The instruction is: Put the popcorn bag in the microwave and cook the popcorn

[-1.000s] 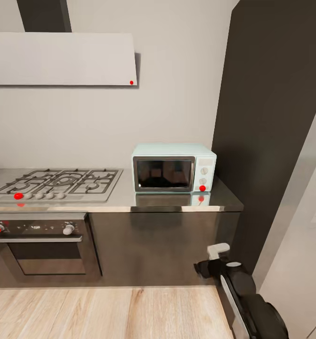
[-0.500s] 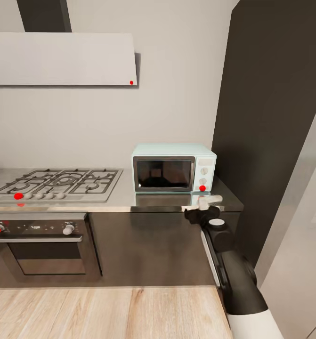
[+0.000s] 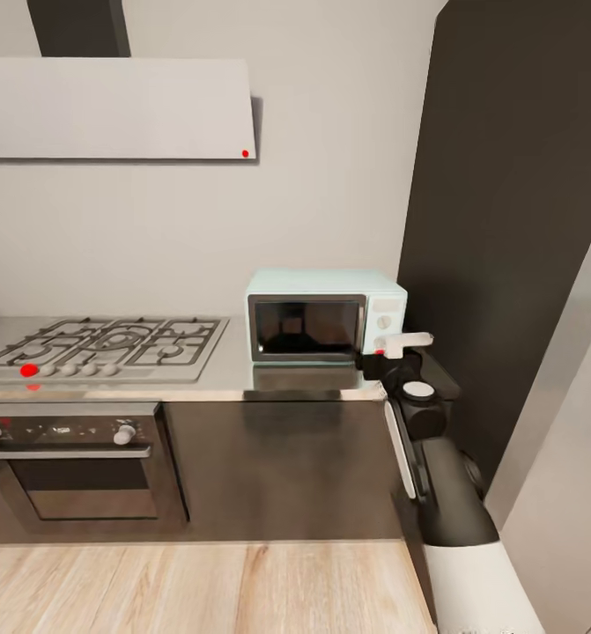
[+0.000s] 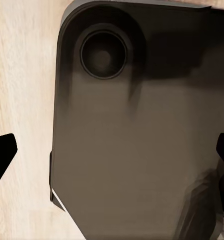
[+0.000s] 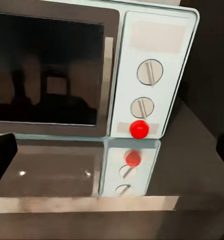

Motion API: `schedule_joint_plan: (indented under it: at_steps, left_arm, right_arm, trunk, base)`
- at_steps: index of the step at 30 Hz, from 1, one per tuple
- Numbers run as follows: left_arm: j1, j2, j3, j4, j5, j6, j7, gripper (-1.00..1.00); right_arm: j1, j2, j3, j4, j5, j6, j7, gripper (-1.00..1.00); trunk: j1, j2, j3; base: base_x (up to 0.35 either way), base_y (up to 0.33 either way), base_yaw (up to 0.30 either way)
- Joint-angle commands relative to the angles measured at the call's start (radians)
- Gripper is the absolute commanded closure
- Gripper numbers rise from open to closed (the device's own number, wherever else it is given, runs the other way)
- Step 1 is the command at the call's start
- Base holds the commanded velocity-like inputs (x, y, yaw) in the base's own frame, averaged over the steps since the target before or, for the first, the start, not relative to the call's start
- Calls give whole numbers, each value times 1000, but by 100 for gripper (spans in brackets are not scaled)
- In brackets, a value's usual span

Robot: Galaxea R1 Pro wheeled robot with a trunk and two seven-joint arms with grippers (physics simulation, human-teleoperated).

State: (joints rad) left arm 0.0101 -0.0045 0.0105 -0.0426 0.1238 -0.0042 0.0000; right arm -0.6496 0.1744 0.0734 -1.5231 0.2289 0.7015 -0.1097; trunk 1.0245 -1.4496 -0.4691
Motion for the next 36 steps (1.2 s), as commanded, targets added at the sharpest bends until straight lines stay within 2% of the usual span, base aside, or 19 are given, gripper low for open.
schedule_joint_plan:
  at_steps: [1, 7, 11, 15, 22, 31, 33, 36]
  left_arm:
    - [1, 0, 0, -2, 9, 0, 0, -100]
    - [1, 0, 0, -2, 10, 0, 0, -100]
    - [1, 0, 0, -2, 10, 0, 0, -100]
    - [1, 0, 0, -2, 10, 0, 0, -100]
    - [1, 0, 0, -2, 10, 0, 0, -100]
    - [1, 0, 0, -2, 10, 0, 0, -100]
    - [1, 3, 3, -5, 21, 0, 0, -100]
    - [1, 3, 3, -5, 21, 0, 0, -100]
  right_arm:
    - [-1, 0, -9, 3, -1, 6, -4, -100]
    - [-1, 0, -19, 56, -11, -5, -2, -100]
    - [-1, 0, -19, 69, -74, -2, 4, -100]
    - [-1, 0, -18, 72, -104, -7, 4, -100]
    - [-1, 0, -19, 71, -102, -9, -3, -100]
    - [0, 0, -20, 66, -91, -37, -6, -100]
    - [2, -11, -31, 78, -92, -48, -18, -100]
    - [1, -1, -33, 95, -88, -53, -16, -100]
  trunk:
    - [1, 0, -1]
    - [1, 0, -1]
    - [1, 0, -1]
    - [1, 0, -1]
    - [1, 0, -1]
    - [1, 0, -1]
    - [1, 0, -1]
    - [1, 0, -1]
  base:
    - [311, 0, 0]
    - [315, 0, 0]
    - [268, 0, 0]
    - [211, 0, 0]
    - [187, 0, 0]
    - [22, 0, 0]
    - [0, 0, 0]
    - [0, 0, 0]
